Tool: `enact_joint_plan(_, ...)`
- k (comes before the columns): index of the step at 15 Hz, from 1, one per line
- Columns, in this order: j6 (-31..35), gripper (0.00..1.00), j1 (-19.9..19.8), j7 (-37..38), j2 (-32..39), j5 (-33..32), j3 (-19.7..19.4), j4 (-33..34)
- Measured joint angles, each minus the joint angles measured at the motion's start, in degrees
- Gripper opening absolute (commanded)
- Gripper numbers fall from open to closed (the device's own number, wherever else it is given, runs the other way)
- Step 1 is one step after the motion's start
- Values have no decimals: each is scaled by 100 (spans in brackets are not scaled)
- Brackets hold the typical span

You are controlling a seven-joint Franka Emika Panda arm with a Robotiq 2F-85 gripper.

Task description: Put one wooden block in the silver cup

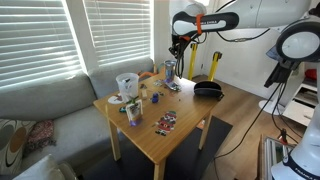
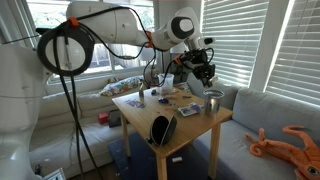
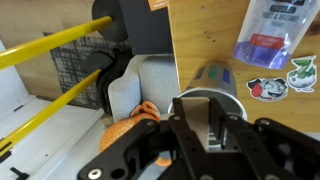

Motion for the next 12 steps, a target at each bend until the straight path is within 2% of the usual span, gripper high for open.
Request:
enact_joint_plan(4,-42,7,48,423,-18,-177,-23,1)
enact_joint_plan(10,542,7,47,236,58,-353,-17,15)
enact_joint_plan(11,582,54,45,230,67,-353,-17,15)
enact_joint_plan(12,608,55,43,225,73,-353,-17,15)
